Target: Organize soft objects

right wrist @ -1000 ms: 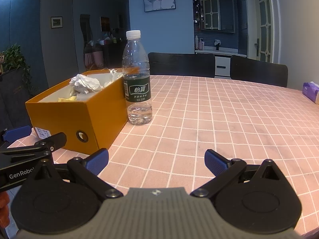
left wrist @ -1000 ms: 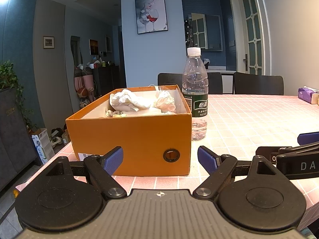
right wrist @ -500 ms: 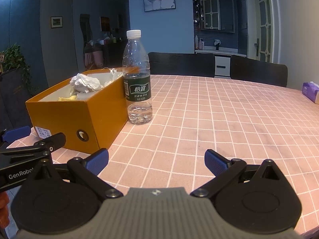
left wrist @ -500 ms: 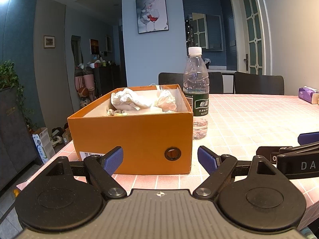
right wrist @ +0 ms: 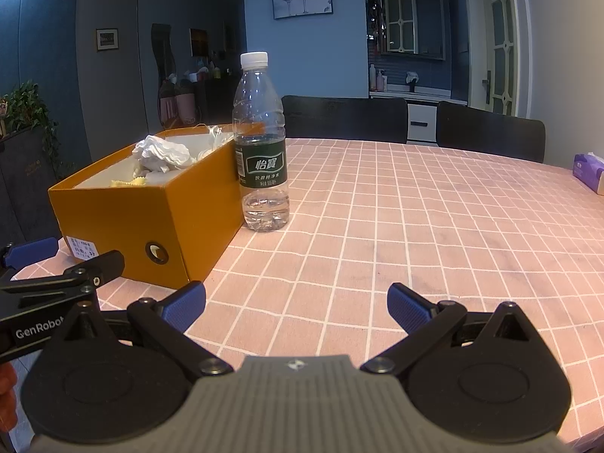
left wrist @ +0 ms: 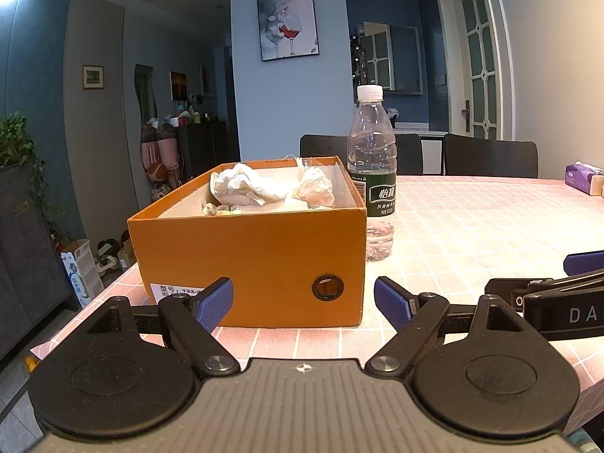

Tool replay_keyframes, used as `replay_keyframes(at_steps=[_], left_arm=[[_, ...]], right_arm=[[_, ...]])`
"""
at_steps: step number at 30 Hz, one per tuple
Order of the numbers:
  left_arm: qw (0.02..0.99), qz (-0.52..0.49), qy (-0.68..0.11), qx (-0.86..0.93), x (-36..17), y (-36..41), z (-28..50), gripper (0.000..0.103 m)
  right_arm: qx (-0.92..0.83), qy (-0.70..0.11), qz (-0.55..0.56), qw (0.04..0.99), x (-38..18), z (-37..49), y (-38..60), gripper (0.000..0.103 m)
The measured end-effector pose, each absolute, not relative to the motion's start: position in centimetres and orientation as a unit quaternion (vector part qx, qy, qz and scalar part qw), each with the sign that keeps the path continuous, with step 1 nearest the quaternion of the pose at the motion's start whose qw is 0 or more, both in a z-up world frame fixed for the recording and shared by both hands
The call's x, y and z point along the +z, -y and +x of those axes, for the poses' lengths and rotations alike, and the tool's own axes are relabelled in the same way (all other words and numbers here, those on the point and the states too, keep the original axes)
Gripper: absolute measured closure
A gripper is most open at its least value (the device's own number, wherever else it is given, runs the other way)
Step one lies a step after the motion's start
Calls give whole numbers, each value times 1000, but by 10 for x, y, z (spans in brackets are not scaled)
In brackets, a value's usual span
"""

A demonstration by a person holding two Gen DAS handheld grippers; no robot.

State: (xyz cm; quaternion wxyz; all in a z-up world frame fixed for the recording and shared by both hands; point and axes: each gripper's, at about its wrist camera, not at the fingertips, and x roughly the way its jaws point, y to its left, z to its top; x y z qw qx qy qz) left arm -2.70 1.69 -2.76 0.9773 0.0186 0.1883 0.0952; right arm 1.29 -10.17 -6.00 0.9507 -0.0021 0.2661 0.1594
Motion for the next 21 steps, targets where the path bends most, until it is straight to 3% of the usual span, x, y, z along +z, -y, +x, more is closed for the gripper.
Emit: replay_keyframes(at_steps=[21], left_arm=[[977,16,-193,94,-28,-18,-23,4]], right_arm=[[156,-276,-4,948,-64,16,99,3]])
